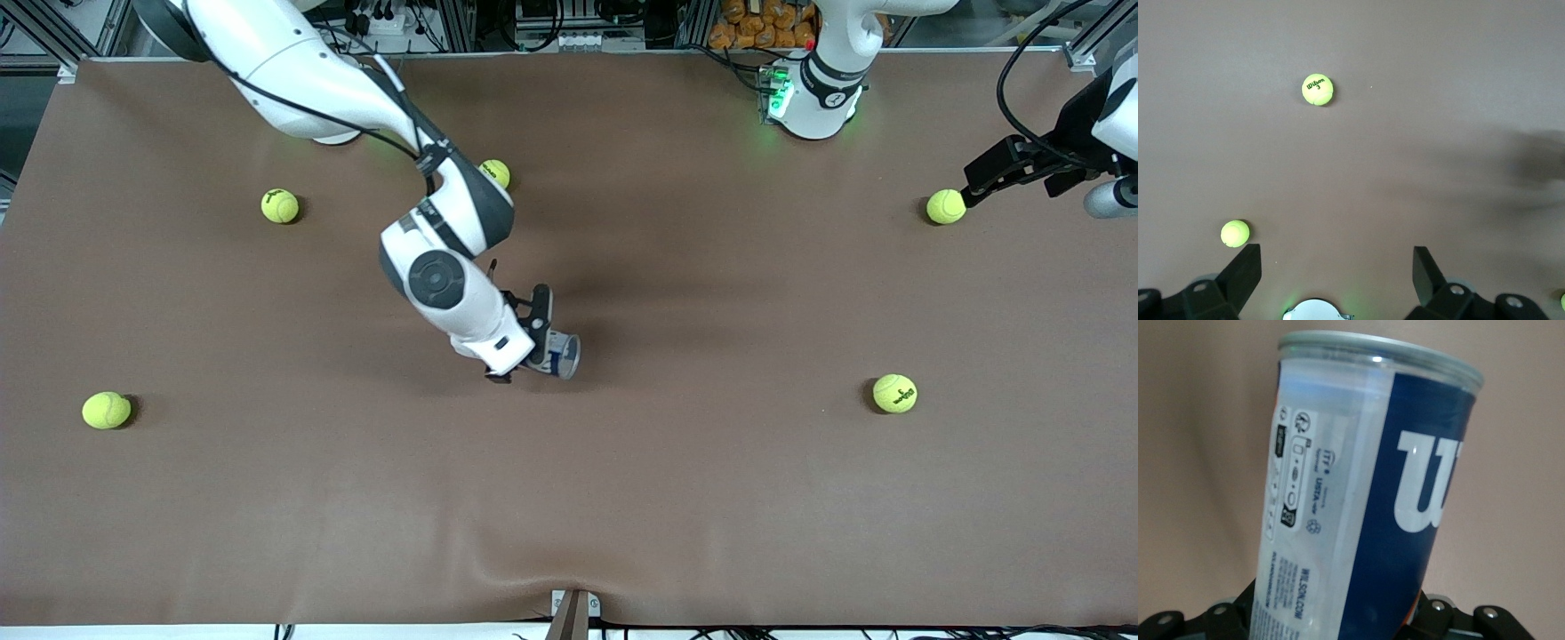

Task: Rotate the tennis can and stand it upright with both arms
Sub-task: 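Lift the can with the right gripper and carry it to mid-table, then set the can down lying with the right gripper while the left gripper reaches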

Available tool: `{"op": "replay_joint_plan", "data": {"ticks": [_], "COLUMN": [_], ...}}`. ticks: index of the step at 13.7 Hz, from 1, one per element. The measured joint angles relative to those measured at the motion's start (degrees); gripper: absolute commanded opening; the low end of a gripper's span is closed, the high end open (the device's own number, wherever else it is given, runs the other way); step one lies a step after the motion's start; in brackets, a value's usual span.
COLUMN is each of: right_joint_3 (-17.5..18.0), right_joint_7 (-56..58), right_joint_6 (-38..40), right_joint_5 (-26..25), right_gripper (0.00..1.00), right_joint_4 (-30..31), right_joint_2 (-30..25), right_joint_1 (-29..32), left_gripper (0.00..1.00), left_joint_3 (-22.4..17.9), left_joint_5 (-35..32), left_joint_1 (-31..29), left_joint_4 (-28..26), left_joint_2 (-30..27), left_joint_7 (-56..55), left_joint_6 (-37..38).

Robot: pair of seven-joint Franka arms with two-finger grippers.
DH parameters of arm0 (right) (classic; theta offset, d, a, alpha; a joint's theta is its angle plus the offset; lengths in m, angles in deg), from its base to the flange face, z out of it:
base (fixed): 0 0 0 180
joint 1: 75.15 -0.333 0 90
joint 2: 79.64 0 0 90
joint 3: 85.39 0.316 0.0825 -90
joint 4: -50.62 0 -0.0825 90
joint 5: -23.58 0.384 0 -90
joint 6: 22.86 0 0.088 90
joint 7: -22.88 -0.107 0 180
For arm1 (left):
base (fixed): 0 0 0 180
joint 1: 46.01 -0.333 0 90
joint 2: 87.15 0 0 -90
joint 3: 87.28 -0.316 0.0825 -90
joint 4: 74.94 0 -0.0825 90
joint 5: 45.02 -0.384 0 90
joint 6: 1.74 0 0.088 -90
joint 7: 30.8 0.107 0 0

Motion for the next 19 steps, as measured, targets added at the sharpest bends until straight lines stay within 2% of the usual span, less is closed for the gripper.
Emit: {"op": "replay_joint_plan", "data": {"ticks": [5, 8, 12, 16, 17, 19], "right_joint_3": [-0.03, 0.00, -0.13, -0.65, -0.61, -0.52], "right_joint_7": [2.66, 3.28, 2.95, -3.44, -4.46, -4.78], "right_joint_6": [-10.20, -11.57, -11.55, -11.55, -11.60, -11.83], "right_joint_5": [-7.20, -11.48, -11.81, -11.82, -11.85, -11.99], "right_gripper": [0.78, 0.78, 0.84, 0.86, 1.00, 1.00], "right_joint_4": [7.30, 8.70, 9.04, 9.47, 9.48, 9.48], "right_joint_2": [0.30, 0.42, 0.53, 1.21, 1.48, 2.15], "right_joint_1": [-2.13, -3.10, -3.71, -3.69, -3.71, -4.09], "left_gripper": [1.00, 1.00, 1.00, 1.00, 1.00, 1.00], "left_joint_3": [0.00, 0.11, 0.32, 0.42, 0.50, 0.79], "left_joint_5": [0.00, 0.00, 0.00, 0.00, 0.00, 0.00], "left_joint_1": [0.04, 0.32, 0.50, 1.20, 1.59, 2.18], "left_joint_4": [-0.04, -0.08, -0.08, -0.12, -0.14, -0.15], "left_joint_2": [0.00, 0.21, 0.53, 1.08, 1.57, 2.63], "left_joint_7": [0.00, 0.00, 0.00, 0.00, 0.00, 0.00], "left_joint_6": [0.00, 0.00, 0.00, -0.03, -0.05, -0.22]}}
